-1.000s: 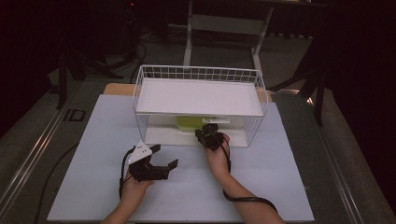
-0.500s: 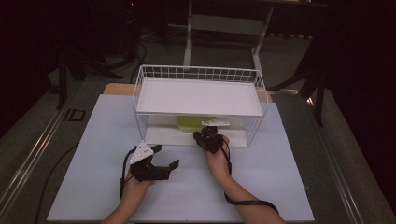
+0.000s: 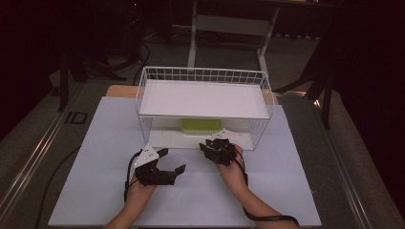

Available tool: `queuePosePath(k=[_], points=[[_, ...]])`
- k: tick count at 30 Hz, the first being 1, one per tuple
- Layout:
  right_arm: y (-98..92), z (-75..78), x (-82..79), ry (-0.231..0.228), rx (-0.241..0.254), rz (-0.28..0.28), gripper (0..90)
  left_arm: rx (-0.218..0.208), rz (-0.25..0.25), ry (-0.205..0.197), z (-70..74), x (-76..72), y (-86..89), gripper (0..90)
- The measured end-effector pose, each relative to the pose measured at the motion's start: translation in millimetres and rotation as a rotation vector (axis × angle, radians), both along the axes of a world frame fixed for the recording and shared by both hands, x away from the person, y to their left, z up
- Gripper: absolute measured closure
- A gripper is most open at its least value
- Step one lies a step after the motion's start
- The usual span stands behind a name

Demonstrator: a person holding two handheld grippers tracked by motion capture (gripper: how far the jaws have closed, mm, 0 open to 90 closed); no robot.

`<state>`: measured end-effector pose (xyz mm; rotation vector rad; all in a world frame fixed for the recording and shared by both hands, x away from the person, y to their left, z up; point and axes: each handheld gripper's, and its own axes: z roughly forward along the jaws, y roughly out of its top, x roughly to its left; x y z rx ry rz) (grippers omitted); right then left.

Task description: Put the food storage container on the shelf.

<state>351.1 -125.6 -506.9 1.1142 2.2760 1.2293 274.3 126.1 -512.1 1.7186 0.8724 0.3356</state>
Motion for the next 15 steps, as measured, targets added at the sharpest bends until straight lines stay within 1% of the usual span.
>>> queuePosePath(k=[2,3,4,5,7,8,9,11,12,13,15], points=[[-1.2,-0.9,-4.4,0.004,-0.007,0.011,54.9,0.002,-0.01,0.005,0.3,0.8,-0.8,8.2],[-2.0,-1.0,-6.4,0.003,-0.01,0.019,51.8,0.008,-0.026,0.01,0.3,1.7,-1.7,8.2],[-3.0,-0.8,-8.8,0.004,-0.014,0.029,49.0,0.014,-0.031,0.011,0.4,1.9,-2.4,8.2],[-3.8,-0.6,-10.0,0.002,-0.007,0.032,45.4,0.021,-0.034,0.005,0.1,2.0,-3.6,8.2],[-6.2,0.5,-12.5,-0.011,-0.011,0.028,38.7,0.025,-0.04,0.015,0.5,3.2,-5.2,8.2],[-7.4,0.9,-13.3,-0.011,-0.007,0.03,34.2,0.022,-0.043,0.018,1.6,3.7,-6.5,8.2],[-9.8,1.6,-14.4,-0.007,0.009,0.038,29.9,0.02,-0.048,0.017,3.1,3.8,-7.4,8.2],[-12.1,2.3,-15.1,0.011,0.028,0.063,22.0,0.016,-0.058,0.015,6.3,3.6,-8.9,8.2],[-12.9,2.8,-15.4,0.014,0.038,0.071,19.5,0.023,-0.062,0.004,8.8,2.7,-9.5,8.2],[-13.6,3.6,-16.2,0.02,0.054,0.081,18.6,0.02,-0.066,-0.005,10.7,1.9,-9.7,8.2],[-14.3,5.2,-18.0,0.025,0.054,0.112,15.8,0.014,-0.069,-0.008,14.2,0.1,-8.8,8.2]])
